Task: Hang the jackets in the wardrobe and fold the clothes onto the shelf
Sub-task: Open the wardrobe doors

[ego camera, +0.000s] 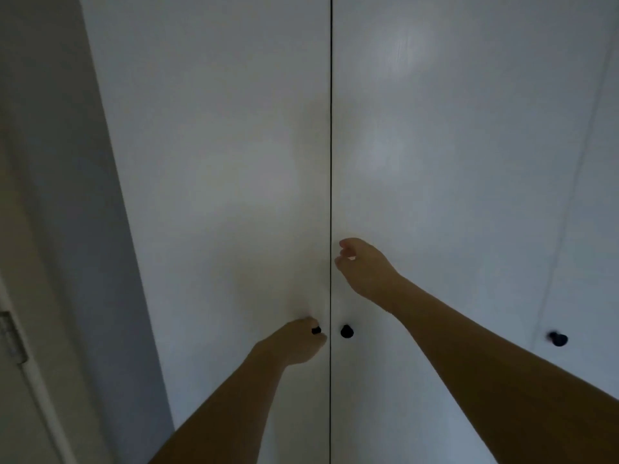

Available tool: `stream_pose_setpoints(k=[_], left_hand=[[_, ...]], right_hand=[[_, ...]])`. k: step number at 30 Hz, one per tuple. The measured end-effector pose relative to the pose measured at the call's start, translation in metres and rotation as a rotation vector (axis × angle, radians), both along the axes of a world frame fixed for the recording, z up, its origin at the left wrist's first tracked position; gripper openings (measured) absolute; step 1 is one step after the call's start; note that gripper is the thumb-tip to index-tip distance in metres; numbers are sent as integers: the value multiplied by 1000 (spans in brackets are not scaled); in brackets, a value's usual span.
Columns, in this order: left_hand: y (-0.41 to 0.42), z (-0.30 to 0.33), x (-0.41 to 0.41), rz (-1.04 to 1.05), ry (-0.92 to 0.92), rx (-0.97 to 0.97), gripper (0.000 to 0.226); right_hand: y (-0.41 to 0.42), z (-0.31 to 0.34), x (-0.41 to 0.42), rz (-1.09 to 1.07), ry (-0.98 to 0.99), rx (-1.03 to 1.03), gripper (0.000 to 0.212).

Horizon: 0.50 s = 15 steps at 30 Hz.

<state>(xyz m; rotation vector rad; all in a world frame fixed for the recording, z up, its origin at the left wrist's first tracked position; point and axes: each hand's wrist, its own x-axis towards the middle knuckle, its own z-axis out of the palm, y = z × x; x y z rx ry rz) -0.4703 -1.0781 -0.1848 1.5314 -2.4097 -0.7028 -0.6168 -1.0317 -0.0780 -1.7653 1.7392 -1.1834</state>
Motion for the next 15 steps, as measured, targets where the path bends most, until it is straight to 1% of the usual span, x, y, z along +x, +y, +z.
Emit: stream_pose_setpoints(k=[2, 4, 9, 12, 14, 15], left_hand=[[-2, -7, -10, 50, 73, -1, 14], [-2, -12, -19, 99, 112, -32, 21], [2, -28, -28, 274, 113, -146, 36], [19, -36, -28, 336, 99, -222, 33], [36, -39, -22, 365, 104, -280, 29], [46, -42, -18, 376, 125, -294, 29]], right_hand=[[-13, -2, -9, 18, -68, -2, 43], [-22, -3, -18, 45, -75, -9, 42], [-33, -9, -26, 114, -79, -49, 51], [-28, -19, -19, 170, -64, -85, 53], [-18, -20, -11, 219, -58, -107, 47], [-13, -19, -6, 250, -50, -126, 38]])
